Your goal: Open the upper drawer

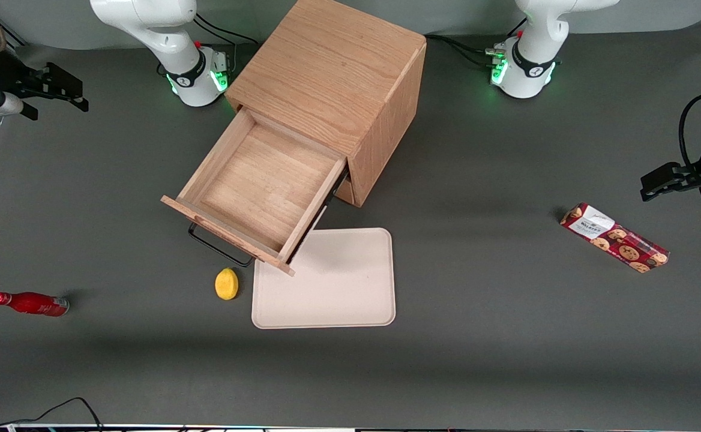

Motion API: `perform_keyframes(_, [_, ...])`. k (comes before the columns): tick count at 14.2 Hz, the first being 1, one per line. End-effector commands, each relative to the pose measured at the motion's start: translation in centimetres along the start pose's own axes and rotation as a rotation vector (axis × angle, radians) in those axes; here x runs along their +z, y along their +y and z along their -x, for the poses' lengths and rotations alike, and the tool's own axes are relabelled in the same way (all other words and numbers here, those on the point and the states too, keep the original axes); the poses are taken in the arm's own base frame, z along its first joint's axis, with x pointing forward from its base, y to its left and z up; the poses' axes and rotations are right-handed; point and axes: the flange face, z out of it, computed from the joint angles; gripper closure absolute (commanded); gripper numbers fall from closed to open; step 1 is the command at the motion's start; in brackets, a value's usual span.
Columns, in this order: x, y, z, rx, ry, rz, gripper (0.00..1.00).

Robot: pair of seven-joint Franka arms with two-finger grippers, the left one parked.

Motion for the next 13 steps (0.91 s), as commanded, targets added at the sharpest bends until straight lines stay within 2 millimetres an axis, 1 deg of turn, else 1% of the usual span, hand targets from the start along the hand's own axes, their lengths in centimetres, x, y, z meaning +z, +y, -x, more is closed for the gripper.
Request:
perform_keyframes(1, [1.3, 0.4, -1.4, 0.015, -0.025, -0.004, 0.0])
perform_keyframes(2, [1.0, 0.2, -1.7, 0.021, -0.019, -0.004, 0.0])
perform_keyframes(3, [1.0, 0.1, -1.7, 0.028, -0.021, -0.005, 0.0])
perform_keyframes(5, [0.6, 0.2, -1.3, 0.075, -0.007, -0.004, 0.0])
perform_keyframes(7, [0.1, -1.0, -0.8, 0.205, 0.0, 0.005, 0.0])
perform_keyframes(8, [0.2, -1.3, -0.8, 0.238, -0.006, 0.007, 0.0])
perform_keyframes(9, [0.1, -1.1, -1.1, 0.238, -0.011, 0.006, 0.0])
perform_keyframes(11, [-1.4, -0.6, -1.6, 0.244, 0.016, 0.003, 0.0])
perform_keyframes(13, [-0.6, -0.7, -2.4, 0.239, -0.024, 0.006, 0.0])
